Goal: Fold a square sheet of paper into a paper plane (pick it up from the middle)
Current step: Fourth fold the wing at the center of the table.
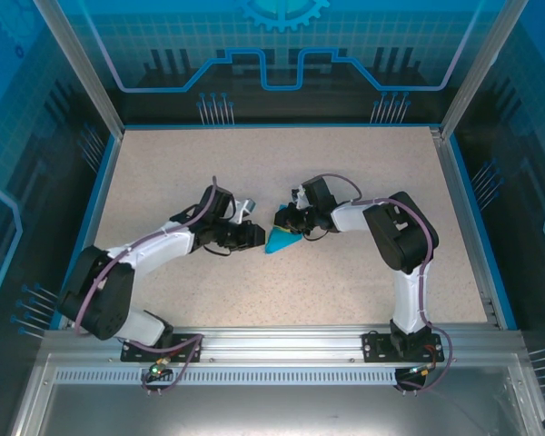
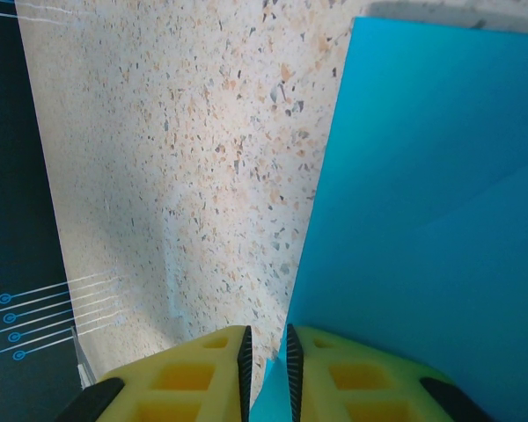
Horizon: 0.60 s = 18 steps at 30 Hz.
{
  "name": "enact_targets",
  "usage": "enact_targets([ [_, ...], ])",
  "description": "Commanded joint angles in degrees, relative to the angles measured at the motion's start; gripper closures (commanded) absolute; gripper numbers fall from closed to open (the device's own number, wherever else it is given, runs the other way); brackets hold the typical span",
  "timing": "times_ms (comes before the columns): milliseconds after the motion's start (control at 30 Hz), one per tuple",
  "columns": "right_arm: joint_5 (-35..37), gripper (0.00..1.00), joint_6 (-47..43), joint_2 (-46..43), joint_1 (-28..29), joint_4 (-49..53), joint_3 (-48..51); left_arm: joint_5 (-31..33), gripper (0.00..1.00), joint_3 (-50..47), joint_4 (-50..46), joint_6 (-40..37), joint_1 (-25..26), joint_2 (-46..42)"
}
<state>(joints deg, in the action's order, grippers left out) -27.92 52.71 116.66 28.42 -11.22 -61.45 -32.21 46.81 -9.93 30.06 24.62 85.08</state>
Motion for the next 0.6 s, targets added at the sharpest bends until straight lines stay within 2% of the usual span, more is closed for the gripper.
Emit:
enact_targets([
  [0, 3.06, 0.79, -0.17, 3.06, -0.66, 5.71, 2.34, -3.55, 0.75, 4.54, 4.04, 1.07, 0.72, 5.16],
  [167, 3.22, 0.79, -0.15, 2.54, -0.65, 5.57, 2.66, -3.72, 0.77, 8.12, 6.43, 1.59, 1.13, 13.19],
  [267, 3.18, 0.79, -0.22, 2.26, -0.61, 5.68, 2.92, -2.57, 0.78, 7.12, 6.29, 1.6, 1.12, 15.52],
  [433, 3.43, 0.79, -0.33, 2.17, -0.57, 5.86, 3.2, -4.89, 0.79, 3.15, 6.86, 1.24, 1.17, 18.42],
  [500, 3.37, 0.78, -0.47, 2.33, -0.56, 5.86, 3.12, -5.76, 0.79, 1.74, 5.01, -0.67, 1.15, 18.67],
  [567, 3.4, 0.78, -0.57, 2.35, -0.69, 5.92, 3.24, -2.72, 0.8, 1.18, -0.25, -2.86, 1.22, 18.81],
])
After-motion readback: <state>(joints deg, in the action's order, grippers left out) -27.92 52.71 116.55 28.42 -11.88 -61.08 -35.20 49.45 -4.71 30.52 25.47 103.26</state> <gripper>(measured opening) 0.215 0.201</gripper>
